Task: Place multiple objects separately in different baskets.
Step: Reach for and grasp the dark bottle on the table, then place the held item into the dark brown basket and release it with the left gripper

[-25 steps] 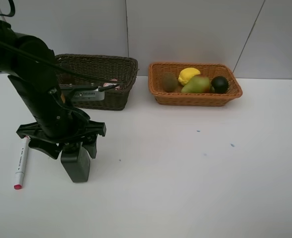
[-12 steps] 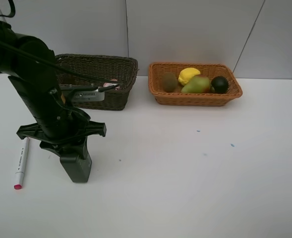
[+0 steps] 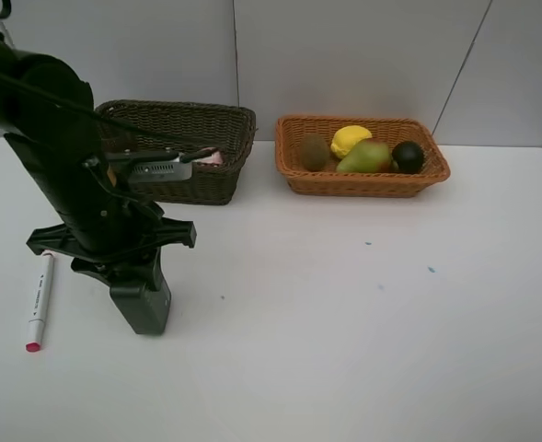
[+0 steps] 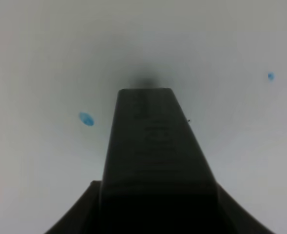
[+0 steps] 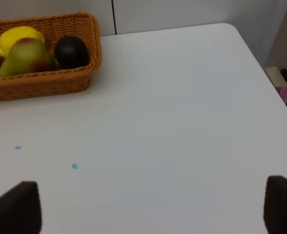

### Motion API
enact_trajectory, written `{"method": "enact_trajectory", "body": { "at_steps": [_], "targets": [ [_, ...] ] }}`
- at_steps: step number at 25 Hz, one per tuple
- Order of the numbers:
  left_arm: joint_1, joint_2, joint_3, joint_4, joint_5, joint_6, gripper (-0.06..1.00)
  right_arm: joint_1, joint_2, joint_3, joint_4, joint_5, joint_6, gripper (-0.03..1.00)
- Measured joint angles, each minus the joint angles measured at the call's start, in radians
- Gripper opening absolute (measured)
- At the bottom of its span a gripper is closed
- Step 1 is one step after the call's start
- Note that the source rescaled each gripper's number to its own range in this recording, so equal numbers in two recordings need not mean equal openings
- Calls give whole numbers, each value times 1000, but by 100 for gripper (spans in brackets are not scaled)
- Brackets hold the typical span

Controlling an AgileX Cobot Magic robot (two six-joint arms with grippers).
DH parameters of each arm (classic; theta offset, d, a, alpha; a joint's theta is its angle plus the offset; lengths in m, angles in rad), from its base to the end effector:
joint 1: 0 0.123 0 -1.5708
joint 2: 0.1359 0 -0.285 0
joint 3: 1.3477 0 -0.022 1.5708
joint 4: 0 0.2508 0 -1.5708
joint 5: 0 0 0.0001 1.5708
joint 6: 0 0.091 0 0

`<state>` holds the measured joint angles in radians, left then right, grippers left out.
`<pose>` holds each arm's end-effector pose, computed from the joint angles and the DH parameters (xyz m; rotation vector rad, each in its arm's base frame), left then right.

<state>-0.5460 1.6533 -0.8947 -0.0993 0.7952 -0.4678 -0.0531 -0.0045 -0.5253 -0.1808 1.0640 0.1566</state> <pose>0.2371 -0.1516 0.1722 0.0190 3.0816 -0.1784 -0.0102 -0.0138 0.2850 0.2219 1.9958 -0.1491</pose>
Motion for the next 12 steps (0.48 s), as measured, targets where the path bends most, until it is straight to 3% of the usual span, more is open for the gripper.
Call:
{"method": "enact_trajectory", "body": {
  "at_steps": [6,12],
  "targets": [
    [0,-132,-121,51,113,0,50,0,0,0,0,0,0,100],
    [0,-159,-316,175,212,0,50,0,0,0,0,0,0,100]
  ]
}}
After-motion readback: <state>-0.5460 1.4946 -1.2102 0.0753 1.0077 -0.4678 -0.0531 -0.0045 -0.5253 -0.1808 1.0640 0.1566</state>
